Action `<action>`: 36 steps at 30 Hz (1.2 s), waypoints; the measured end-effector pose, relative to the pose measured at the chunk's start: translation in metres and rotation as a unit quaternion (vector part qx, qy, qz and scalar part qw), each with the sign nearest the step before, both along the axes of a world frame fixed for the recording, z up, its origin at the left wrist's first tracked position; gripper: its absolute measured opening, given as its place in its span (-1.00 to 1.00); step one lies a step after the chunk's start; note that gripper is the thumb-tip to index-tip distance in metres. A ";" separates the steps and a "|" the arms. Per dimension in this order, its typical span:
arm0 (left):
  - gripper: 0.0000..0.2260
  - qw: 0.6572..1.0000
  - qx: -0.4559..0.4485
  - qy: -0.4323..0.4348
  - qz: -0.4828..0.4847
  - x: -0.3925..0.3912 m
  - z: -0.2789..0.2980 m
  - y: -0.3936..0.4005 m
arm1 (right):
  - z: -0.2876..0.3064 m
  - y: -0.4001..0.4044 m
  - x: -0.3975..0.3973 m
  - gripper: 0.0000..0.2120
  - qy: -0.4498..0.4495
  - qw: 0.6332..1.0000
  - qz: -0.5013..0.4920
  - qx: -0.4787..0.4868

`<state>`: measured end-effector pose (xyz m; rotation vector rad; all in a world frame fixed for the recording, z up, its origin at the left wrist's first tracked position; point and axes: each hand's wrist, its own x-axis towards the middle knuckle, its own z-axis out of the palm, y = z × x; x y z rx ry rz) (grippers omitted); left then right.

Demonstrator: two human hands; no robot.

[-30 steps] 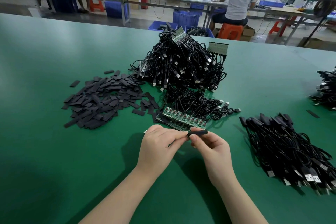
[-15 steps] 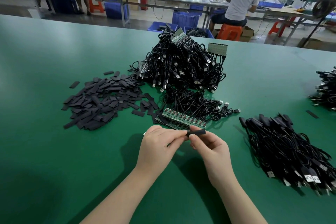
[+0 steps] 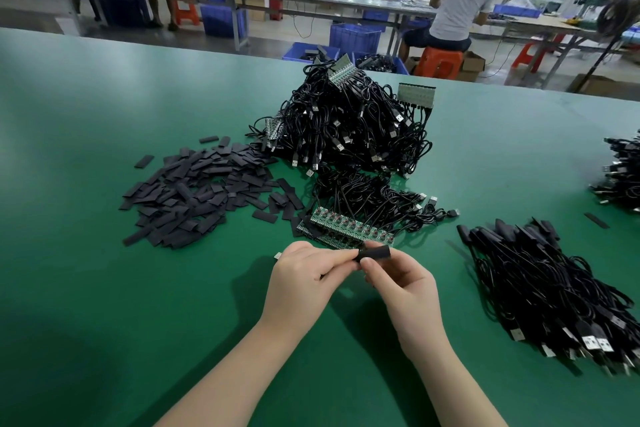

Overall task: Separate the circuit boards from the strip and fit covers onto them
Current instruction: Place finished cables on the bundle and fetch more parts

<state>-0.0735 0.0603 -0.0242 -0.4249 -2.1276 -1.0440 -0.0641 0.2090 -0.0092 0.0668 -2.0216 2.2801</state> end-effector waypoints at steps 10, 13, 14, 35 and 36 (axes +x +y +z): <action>-0.85 1.000 0.011 -0.028 0.003 0.004 0.002 0.004 | -0.005 -0.002 0.003 -0.57 0.055 0.993 -0.065 0.080; -0.84 0.999 0.015 -0.032 0.006 0.005 0.002 0.004 | -0.005 -0.003 0.004 -0.56 0.061 0.992 -0.056 0.093; -0.84 0.999 0.013 -0.033 0.006 0.006 0.003 0.004 | -0.005 -0.003 0.004 -0.55 0.063 0.992 -0.052 0.097; -0.83 0.997 0.026 -0.070 0.030 0.006 0.005 0.004 | -0.009 -0.015 0.008 -0.52 0.055 0.989 -0.027 0.138; -0.83 0.997 0.022 -0.066 0.030 0.006 0.005 0.004 | -0.008 -0.015 0.008 -0.62 0.058 0.986 -0.021 0.153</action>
